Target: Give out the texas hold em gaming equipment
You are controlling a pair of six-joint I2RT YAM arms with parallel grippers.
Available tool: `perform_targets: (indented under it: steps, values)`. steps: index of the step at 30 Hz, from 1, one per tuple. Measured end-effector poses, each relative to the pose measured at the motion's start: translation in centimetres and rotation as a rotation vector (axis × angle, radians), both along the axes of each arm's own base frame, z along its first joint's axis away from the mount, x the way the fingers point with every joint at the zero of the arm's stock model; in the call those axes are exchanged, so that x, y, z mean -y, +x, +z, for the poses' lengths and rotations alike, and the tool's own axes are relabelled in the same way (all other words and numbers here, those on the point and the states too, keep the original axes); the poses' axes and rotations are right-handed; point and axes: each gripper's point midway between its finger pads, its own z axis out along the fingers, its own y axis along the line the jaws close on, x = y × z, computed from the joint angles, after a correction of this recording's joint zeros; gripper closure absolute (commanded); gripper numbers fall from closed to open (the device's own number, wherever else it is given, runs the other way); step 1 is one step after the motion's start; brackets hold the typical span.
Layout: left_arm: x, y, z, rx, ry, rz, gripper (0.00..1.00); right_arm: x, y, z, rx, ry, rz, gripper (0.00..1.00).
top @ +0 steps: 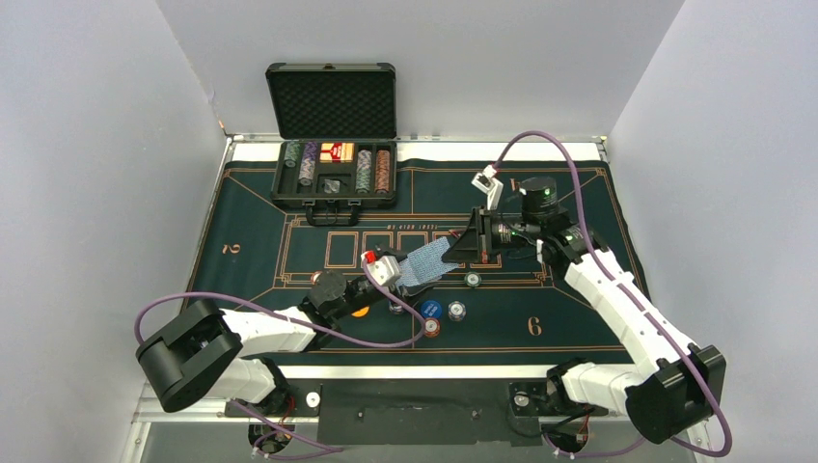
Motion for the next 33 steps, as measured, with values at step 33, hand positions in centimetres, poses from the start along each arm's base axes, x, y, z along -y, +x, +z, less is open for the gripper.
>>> perform_targets:
  steps: [33]
  values:
    - [-6.0,-0.2,2.1,0.013,0.012,0.084,1.0,7.7,5.3,-0.9,0.175,-0.074,-0.188,1.0]
